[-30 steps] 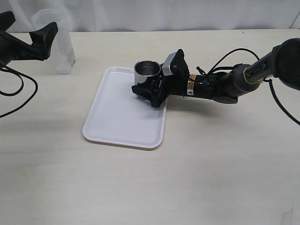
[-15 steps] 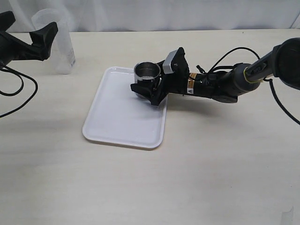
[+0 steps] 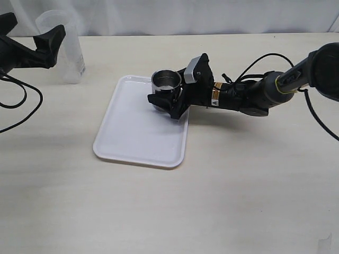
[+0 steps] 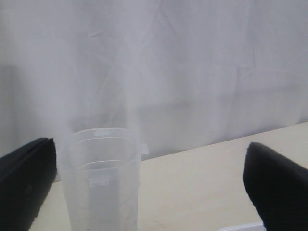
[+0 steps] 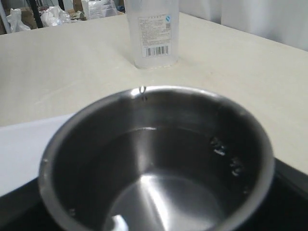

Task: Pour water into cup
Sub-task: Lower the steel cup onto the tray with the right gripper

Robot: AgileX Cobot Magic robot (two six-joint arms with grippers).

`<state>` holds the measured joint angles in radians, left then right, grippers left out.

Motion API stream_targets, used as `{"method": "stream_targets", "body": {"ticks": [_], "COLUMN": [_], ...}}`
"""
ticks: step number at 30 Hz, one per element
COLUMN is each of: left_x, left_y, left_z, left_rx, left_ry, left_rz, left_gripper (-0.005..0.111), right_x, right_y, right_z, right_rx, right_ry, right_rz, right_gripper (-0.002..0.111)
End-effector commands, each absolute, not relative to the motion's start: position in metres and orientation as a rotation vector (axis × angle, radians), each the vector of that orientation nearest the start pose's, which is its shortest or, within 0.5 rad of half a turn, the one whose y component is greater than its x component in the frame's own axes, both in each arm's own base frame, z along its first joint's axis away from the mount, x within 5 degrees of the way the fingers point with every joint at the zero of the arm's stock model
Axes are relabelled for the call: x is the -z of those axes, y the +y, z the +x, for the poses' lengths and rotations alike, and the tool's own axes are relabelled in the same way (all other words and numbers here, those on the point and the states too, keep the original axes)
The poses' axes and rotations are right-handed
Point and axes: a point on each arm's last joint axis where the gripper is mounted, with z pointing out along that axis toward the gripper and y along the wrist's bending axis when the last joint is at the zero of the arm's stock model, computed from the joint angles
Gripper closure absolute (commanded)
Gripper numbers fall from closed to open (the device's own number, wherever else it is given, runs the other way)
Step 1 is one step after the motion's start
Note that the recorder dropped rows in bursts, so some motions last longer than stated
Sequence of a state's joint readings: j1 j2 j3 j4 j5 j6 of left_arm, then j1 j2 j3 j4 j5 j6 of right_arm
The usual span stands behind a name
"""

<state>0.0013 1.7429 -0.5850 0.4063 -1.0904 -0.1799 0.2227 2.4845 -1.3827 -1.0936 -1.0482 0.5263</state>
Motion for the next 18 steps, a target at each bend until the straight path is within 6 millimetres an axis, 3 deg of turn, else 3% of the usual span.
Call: {"method": "stream_targets", "body": {"ticks": [1, 12, 18], "left_x": [-0.1847, -0.1848, -0.1848], "left_y": [-0.0305, -0.0303, -0.0303], "left_z": [0.3102, 0.3103, 0.3103], "left_rx": [0.268, 0.267, 0.267], "left_ry": [1.564, 1.564, 1.564], "left_rz": [0.287, 0.285, 0.285], "left_gripper": [0.008, 0.008, 0.008], "right_x": [-0.0515, -0.051, -0.051], "right_y": [0.1674, 0.1674, 0.1674], "right_z": [0.4297, 0.4295, 0.4295], "right_rx": [-0.79, -0.789, -0.789], "right_ry": [1.542, 1.546, 1.546], "right_rz": [-0.961, -0.965, -0.965], "right_gripper": [0.033, 0.032, 0.004]}}
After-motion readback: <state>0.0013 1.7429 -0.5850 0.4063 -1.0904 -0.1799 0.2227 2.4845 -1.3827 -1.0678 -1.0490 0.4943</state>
